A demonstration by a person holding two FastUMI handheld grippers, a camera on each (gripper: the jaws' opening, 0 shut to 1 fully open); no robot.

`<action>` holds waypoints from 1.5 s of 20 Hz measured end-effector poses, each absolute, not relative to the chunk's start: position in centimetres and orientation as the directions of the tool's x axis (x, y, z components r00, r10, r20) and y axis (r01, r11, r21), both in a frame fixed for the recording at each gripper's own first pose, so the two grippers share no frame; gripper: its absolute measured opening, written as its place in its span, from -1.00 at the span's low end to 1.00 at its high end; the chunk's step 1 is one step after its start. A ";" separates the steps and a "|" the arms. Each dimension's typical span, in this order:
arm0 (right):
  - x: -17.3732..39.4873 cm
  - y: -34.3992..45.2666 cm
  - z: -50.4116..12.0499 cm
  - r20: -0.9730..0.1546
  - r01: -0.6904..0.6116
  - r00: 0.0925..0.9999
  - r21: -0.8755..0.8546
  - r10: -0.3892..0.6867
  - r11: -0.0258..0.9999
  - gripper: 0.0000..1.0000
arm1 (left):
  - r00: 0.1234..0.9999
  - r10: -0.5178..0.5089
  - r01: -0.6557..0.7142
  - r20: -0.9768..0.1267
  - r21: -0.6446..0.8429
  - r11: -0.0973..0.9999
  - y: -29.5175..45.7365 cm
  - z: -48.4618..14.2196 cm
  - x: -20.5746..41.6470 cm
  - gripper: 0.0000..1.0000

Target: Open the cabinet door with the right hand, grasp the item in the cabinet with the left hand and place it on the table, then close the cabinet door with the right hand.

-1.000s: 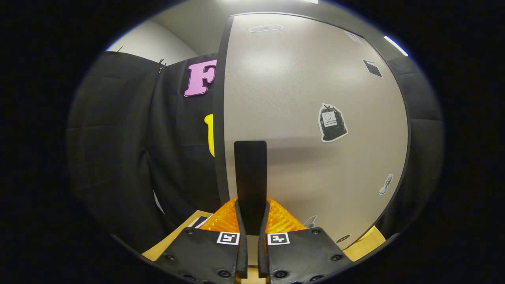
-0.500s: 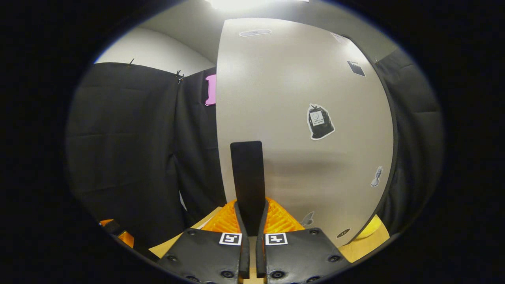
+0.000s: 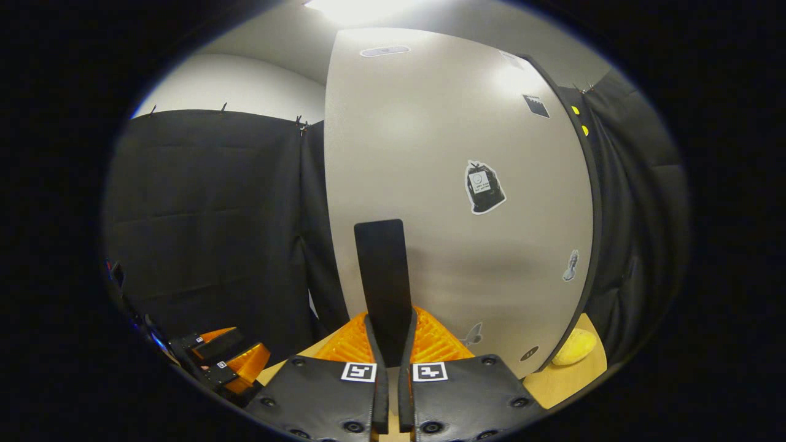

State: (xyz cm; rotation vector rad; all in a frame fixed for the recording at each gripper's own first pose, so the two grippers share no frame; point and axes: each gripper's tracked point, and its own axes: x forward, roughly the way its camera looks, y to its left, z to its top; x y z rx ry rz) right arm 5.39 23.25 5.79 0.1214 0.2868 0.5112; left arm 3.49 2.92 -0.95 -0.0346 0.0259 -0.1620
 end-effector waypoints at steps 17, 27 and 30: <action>-0.5 10.3 6.9 -0.255 -0.459 0.841 0.132 0.477 0.879 -0.82 | 0.945 -0.328 0.327 -0.002 -0.044 0.944 -14.9 0.5 2.7 0.70; -0.5 3.5 7.9 -0.243 -0.343 0.901 0.108 0.359 0.933 -0.89 | 0.929 -0.369 0.368 -0.008 -0.027 0.929 -20.5 0.5 1.2 0.70; -0.4 1.5 8.2 -0.232 -0.294 0.922 0.101 0.310 0.950 -0.87 | 0.930 -0.365 0.364 -0.031 -0.030 0.931 -21.6 -0.4 1.1 0.70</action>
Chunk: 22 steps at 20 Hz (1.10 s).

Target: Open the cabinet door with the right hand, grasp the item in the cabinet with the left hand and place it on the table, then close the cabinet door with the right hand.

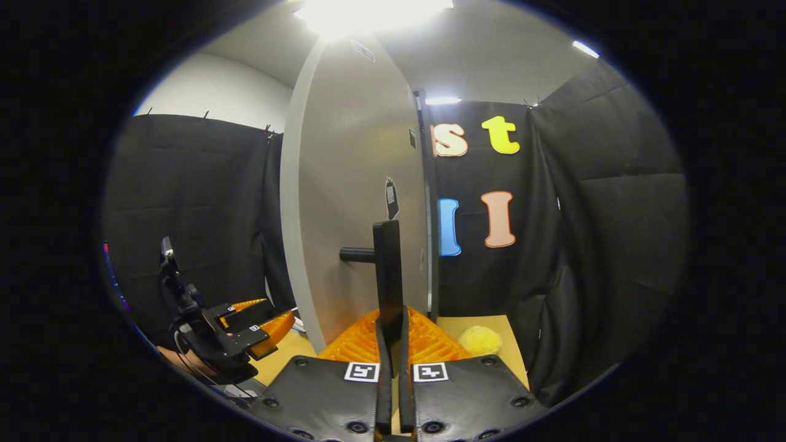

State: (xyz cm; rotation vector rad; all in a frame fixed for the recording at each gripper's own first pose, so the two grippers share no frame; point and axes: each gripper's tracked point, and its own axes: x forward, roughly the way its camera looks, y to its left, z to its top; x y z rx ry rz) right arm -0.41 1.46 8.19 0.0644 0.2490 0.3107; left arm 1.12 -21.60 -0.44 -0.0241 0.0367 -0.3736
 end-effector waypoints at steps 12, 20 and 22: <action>-3.4 -3.3 8.5 -0.226 -0.344 0.905 0.107 0.360 0.933 -0.73 | 0.958 -0.284 0.284 -0.036 0.007 0.959 -23.7 0.0 1.1 0.70; -0.4 -14.6 5.9 -0.167 -0.003 0.986 -0.006 0.002 1.000 0.94 | 0.969 -0.247 0.247 -0.008 0.027 0.969 -26.7 2.0 6.5 0.70; 0.3 -15.7 5.4 -0.149 0.061 0.987 -0.037 -0.066 0.997 0.94 | 0.970 -0.243 0.243 -0.001 0.024 0.970 -27.3 2.3 9.0 0.69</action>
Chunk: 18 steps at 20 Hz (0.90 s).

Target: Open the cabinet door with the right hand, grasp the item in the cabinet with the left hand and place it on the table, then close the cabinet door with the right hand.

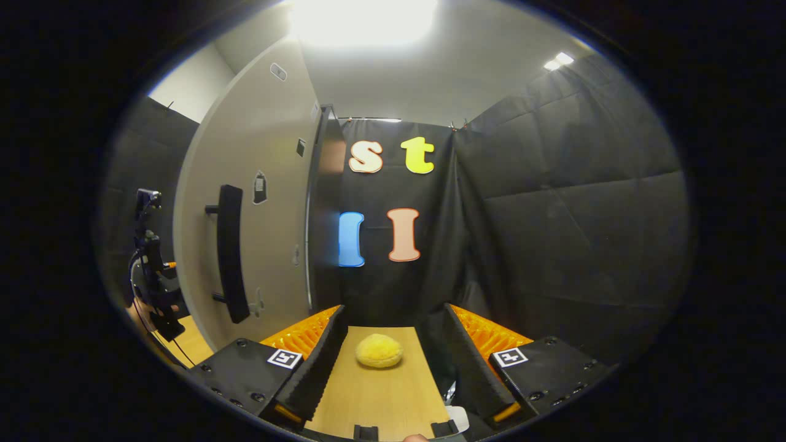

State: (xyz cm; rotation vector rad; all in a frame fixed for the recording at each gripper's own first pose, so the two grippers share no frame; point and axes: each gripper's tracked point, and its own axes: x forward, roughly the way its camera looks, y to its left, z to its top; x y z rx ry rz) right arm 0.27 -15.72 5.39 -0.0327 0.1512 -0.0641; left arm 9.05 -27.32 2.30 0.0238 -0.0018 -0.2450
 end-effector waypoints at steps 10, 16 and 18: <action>2.2 -18.1 4.2 -0.192 0.267 0.945 -0.010 -0.264 0.964 0.94 | 0.960 -0.279 0.278 -0.031 -0.037 0.960 -30.2 -1.2 21.8 0.70; 3.9 -17.6 3.8 -0.198 0.324 0.924 -0.044 -0.326 0.945 0.84 | 0.952 -0.299 0.294 -0.069 -0.074 0.953 -31.4 -3.0 27.0 0.70; 4.3 -17.5 3.5 -0.200 0.336 0.920 -0.039 -0.337 0.941 0.84 | 0.951 -0.300 0.296 -0.073 -0.064 0.953 -31.6 -3.1 27.7 0.69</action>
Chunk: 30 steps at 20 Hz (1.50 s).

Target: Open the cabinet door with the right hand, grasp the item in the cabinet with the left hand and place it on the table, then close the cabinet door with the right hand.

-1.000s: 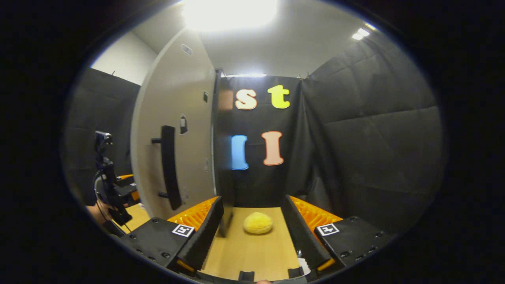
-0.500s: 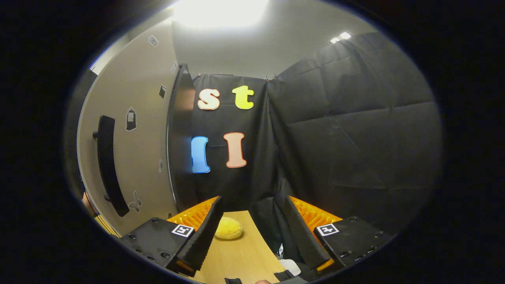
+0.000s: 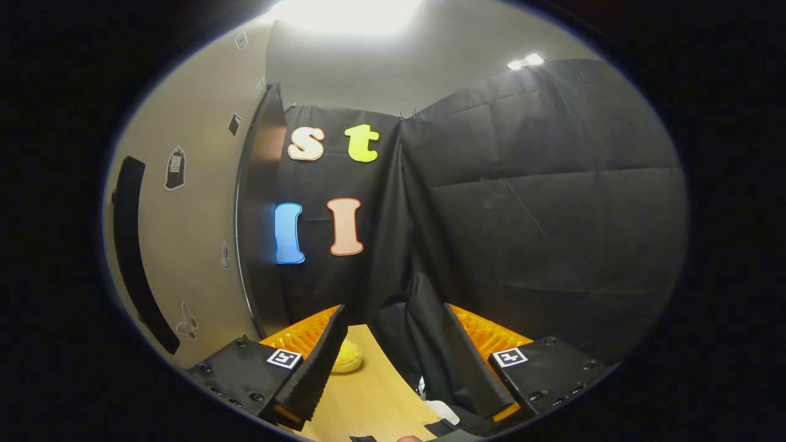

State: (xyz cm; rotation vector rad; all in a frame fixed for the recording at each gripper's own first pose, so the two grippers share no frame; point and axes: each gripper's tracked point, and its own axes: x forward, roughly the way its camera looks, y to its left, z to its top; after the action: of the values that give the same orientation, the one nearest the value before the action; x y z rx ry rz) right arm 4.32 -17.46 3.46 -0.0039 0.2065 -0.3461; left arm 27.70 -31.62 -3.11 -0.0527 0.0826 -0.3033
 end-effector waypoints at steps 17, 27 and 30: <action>5.7 -17.4 2.2 -0.232 0.292 0.931 0.011 -0.281 0.956 0.94 | 0.953 -0.278 0.274 -0.125 -0.042 0.961 -30.0 -4.9 26.1 -0.02; 5.9 -16.1 2.1 -0.239 0.153 0.961 0.028 -0.142 0.988 0.94 | 0.974 -0.201 0.200 -0.102 -0.025 0.980 -24.9 -5.6 18.8 -0.07; 5.7 -15.8 1.7 -0.242 0.121 0.964 0.029 -0.111 0.992 0.94 | 0.979 -0.176 0.174 -0.107 -0.026 0.984 -23.3 -6.5 16.7 -0.07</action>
State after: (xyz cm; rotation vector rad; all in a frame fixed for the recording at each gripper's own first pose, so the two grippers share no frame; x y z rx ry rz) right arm 5.69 -15.80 1.69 0.0438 0.2428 -0.1176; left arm 16.69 -23.26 -6.47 -0.0164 0.1092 -0.1765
